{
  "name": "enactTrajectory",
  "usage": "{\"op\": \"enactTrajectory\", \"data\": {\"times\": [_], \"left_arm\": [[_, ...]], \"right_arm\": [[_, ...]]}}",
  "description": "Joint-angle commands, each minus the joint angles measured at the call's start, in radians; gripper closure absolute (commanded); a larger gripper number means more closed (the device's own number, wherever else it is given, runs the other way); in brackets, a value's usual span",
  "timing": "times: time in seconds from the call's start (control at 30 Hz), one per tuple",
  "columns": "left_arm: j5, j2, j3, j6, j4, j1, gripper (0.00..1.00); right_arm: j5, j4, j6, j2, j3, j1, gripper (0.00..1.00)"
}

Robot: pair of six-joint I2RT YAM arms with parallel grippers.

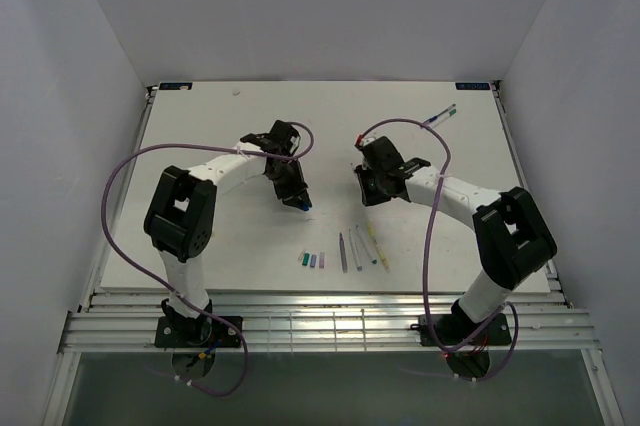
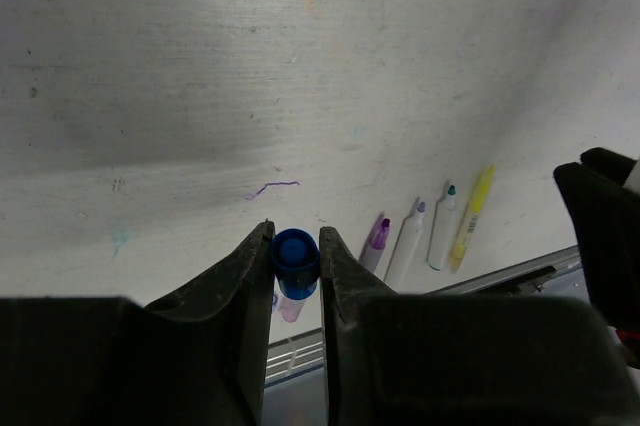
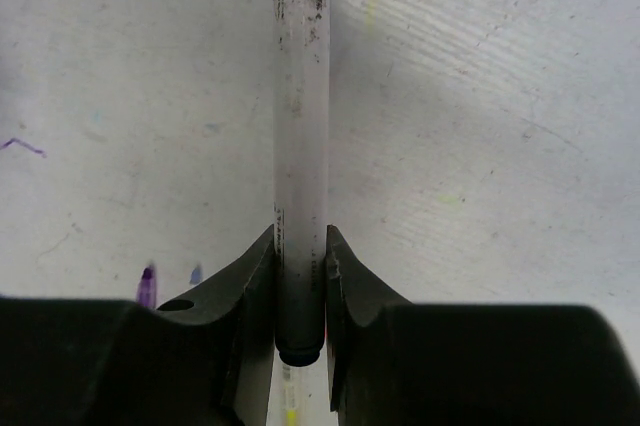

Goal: Open the pen caps

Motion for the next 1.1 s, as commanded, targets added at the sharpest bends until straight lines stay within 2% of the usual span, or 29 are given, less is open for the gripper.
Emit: {"op": "enactTrajectory", "data": {"times": [0.0, 0.27, 0.43, 0.73, 1.07], "left_arm": [[-0.033, 0.009, 0.053, 0.028, -0.054, -0.009, 1.00], [-0.075, 0.075, 0.073, 0.051, -0.085, -0.014, 0.93], [-0.087, 0.108, 0.086, 0.058, -0.099, -0.014, 0.90], [-0.091, 0.153, 0.105, 0.061, -0.105, -0.014, 0.70], [-0.091, 0.171, 0.107, 0.059, -0.104, -0.014, 0.57]], "right_arm": [[0.108, 0.099, -0.030, 0.033, -0.009, -0.003, 0.92], [0.080, 0.101, -0.038, 0.119, 0.015, -0.005, 0.92], [0.053, 0.091, -0.032, 0.136, 0.018, -0.003, 0.87], [0.017, 0.079, -0.026, 0.153, 0.014, -0.003, 0.78], [0.000, 0.068, -0.018, 0.159, -0.005, -0.003, 0.64]]}}
